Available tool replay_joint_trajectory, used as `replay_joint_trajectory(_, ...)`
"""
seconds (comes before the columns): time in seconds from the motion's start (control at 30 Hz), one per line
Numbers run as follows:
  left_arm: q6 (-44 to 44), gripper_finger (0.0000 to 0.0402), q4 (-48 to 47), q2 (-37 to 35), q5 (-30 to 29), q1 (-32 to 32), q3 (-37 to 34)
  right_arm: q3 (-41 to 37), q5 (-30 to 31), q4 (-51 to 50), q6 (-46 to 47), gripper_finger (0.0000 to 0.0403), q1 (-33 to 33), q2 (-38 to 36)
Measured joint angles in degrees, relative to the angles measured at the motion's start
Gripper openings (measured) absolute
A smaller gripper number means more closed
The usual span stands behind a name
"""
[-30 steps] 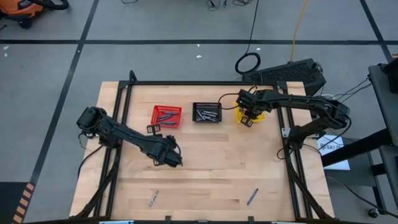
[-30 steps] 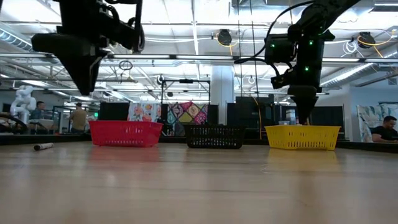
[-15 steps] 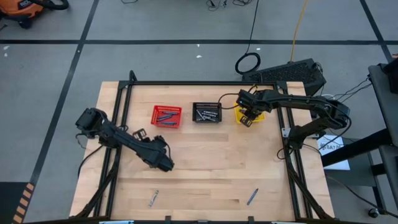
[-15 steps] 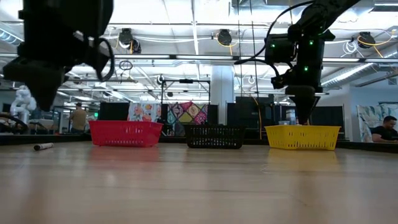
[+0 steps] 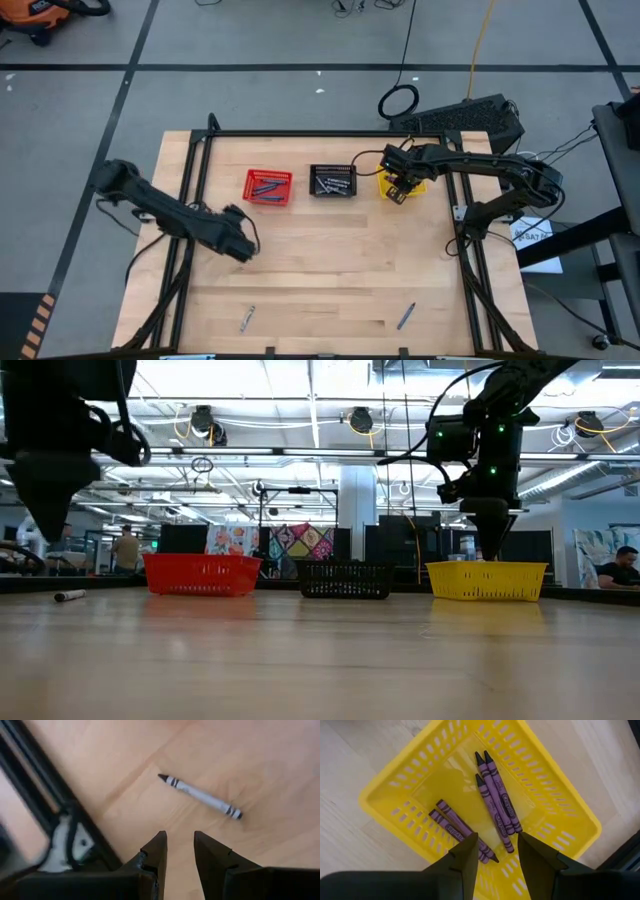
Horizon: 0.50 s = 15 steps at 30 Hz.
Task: Sort crayons
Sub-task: Put the black crayon into the black basket
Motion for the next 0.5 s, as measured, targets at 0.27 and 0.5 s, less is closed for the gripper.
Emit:
replay_joint_trajectory(0.27,-17.83,0.0089,5.42,-10.93,-0.05,3.03,-3.72,0.00,-0.02,0.25,0.00,0.0123,0.00,0.00)
replay_joint_trajectory(0.5,-18.34,0.0089,13.93,-10.28,-1.47,4.19,-3.73,0.00,-0.03,0.27,0.23,0.0123,0.00,0.00)
